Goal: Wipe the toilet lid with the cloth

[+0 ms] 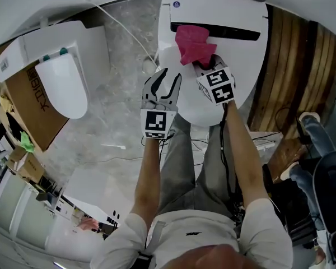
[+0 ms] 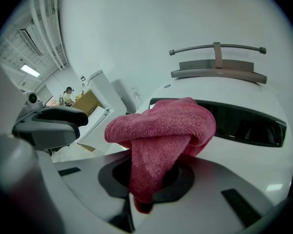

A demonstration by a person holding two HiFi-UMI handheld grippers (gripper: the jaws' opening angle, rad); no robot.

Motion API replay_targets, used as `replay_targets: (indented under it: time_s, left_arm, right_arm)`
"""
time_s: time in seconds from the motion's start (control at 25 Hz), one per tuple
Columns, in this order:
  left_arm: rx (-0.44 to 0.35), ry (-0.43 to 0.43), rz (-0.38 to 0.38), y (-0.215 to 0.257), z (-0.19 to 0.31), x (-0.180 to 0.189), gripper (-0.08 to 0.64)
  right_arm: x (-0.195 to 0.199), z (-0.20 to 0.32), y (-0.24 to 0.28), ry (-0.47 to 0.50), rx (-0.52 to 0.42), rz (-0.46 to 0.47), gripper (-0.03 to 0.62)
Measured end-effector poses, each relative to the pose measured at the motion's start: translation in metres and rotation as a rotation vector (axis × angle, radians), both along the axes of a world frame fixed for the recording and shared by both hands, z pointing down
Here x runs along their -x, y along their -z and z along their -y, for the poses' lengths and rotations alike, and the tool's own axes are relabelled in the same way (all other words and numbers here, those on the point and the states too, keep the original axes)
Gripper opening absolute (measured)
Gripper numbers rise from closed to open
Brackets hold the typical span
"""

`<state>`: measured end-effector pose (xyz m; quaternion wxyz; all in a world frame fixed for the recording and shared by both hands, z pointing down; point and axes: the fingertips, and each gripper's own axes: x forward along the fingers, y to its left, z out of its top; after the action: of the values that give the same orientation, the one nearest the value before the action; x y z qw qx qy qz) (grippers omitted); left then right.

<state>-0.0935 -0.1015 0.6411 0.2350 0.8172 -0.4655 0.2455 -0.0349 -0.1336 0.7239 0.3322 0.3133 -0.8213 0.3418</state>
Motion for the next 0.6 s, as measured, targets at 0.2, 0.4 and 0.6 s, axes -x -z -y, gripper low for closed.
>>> replay_targets:
  time_s: [0.2, 0.4, 0.6]
  left_arm:
    - [-0.002, -0.036, -0.004, 0.002, 0.001, -0.022, 0.156]
    - [-0.003, -0.064, -0.007, 0.002, 0.001, -0.042, 0.156]
    - [-0.006, -0.090, -0.008, 0.003, 0.001, -0.060, 0.156]
  right_arm:
    - [-0.025, -0.001, 0.001, -0.019, -0.005, -0.019, 0.064]
    - [-0.055, -0.003, -0.001, -0.049, -0.005, -0.031, 0.064]
    - [-0.083, -0.004, -0.001, -0.082, -0.009, -0.046, 0.064]
